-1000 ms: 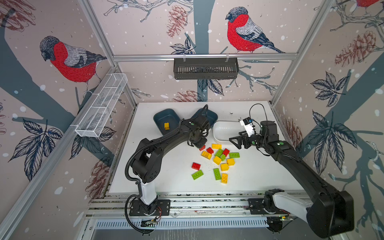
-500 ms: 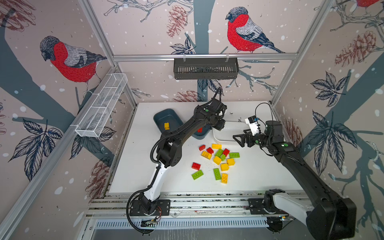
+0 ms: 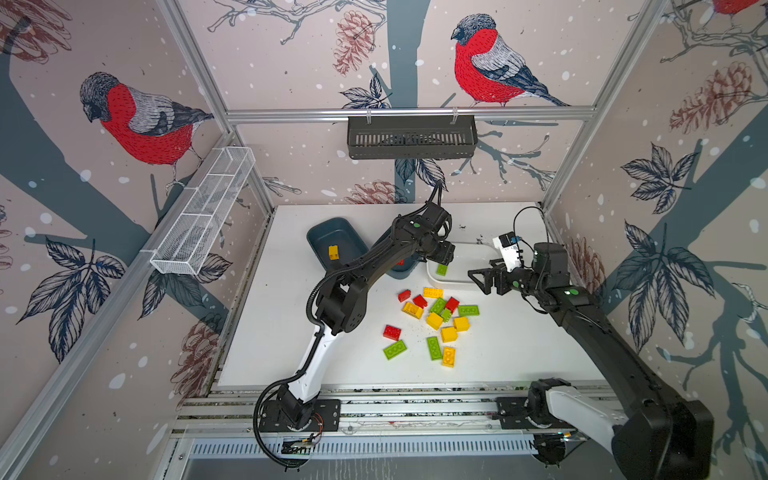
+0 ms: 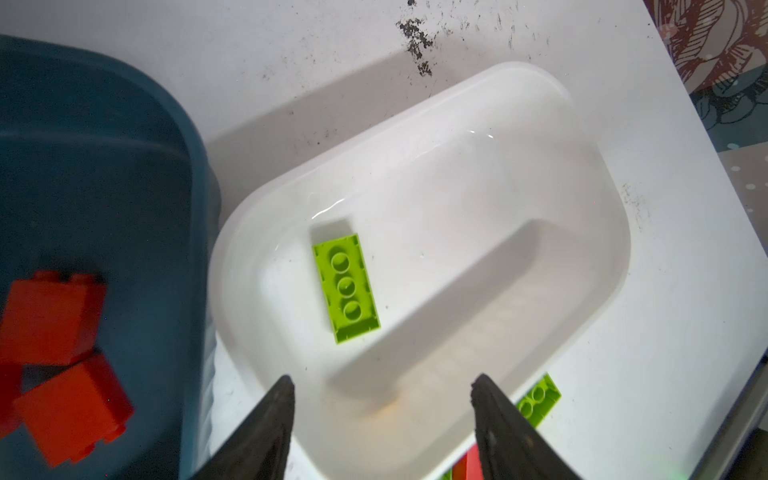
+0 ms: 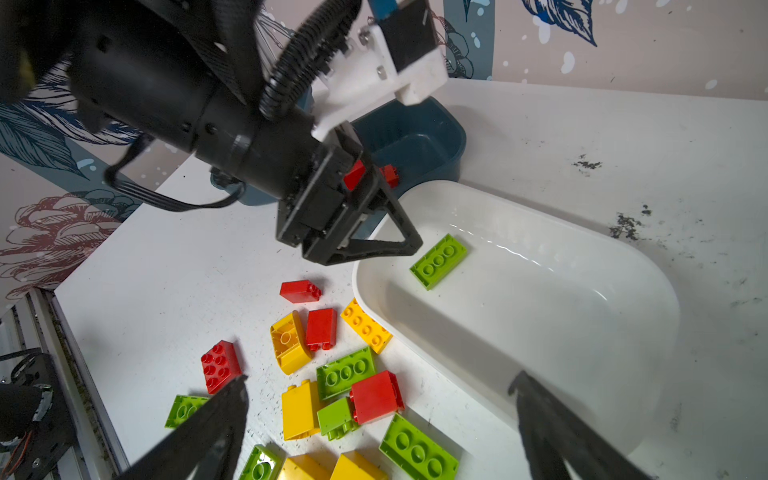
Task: Sort the legos into containers by color
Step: 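Carry the green brick over the white bin and release it, then move the left gripper back to the pile and grasp a red brick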
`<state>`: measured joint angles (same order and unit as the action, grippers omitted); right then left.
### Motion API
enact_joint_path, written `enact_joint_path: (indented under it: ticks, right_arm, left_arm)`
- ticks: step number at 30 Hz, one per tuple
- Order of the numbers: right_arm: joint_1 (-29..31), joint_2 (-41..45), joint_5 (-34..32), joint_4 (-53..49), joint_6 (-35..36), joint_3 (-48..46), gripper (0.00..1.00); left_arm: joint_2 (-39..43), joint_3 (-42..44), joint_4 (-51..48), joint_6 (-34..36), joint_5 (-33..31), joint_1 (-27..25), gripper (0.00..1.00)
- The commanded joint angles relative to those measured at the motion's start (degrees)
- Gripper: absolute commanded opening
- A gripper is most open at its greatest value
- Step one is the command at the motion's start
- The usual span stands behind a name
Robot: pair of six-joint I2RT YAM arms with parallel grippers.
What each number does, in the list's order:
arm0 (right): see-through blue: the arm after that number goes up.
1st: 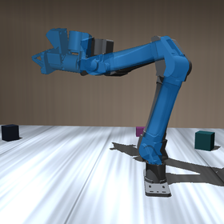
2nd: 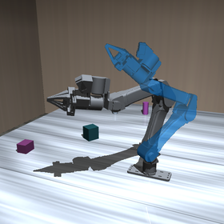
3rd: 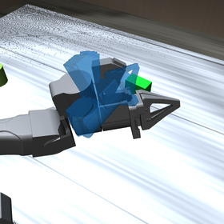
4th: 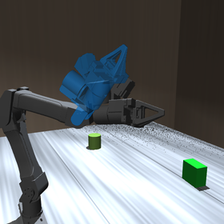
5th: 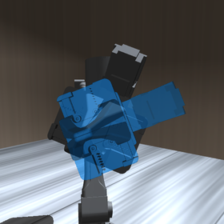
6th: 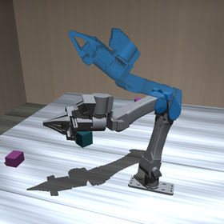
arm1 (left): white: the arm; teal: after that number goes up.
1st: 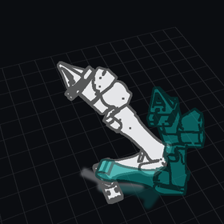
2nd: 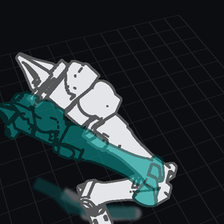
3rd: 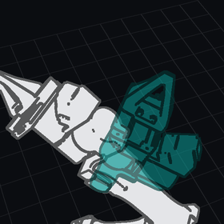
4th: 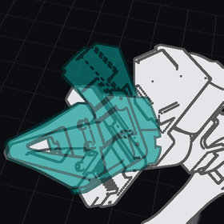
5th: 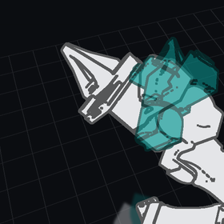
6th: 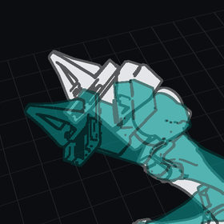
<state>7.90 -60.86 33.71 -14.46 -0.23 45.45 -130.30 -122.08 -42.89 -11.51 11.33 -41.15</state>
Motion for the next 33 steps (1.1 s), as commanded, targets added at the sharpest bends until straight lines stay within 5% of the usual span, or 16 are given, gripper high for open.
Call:
enact_joint_path:
  ticks: [1, 14, 22, 33]
  right_arm:
    - [0.0, -0.2, 1.1, 1.7, -0.5, -0.1, 1.0]
    - [0.6, -1.3, 2.2, 2.8, -0.8, -1.2, 0.99]
    - [0.9, -1.2, 2.1, 2.0, -0.2, -1.0, 0.99]
    - [1.0, -0.8, 2.1, 1.7, -0.2, -1.5, 0.99]
  left_arm:
    - [4.6, 3.9, -3.6, 3.9, -4.4, -0.1, 0.68]
    - [17.4, 30.1, -3.5, 10.4, -13.0, -0.3, 0.61]
    - [15.2, 33.8, 0.8, 11.9, -12.7, -0.3, 0.56]
    - [12.9, 36.3, 3.6, 14.0, -13.7, -0.3, 0.36]
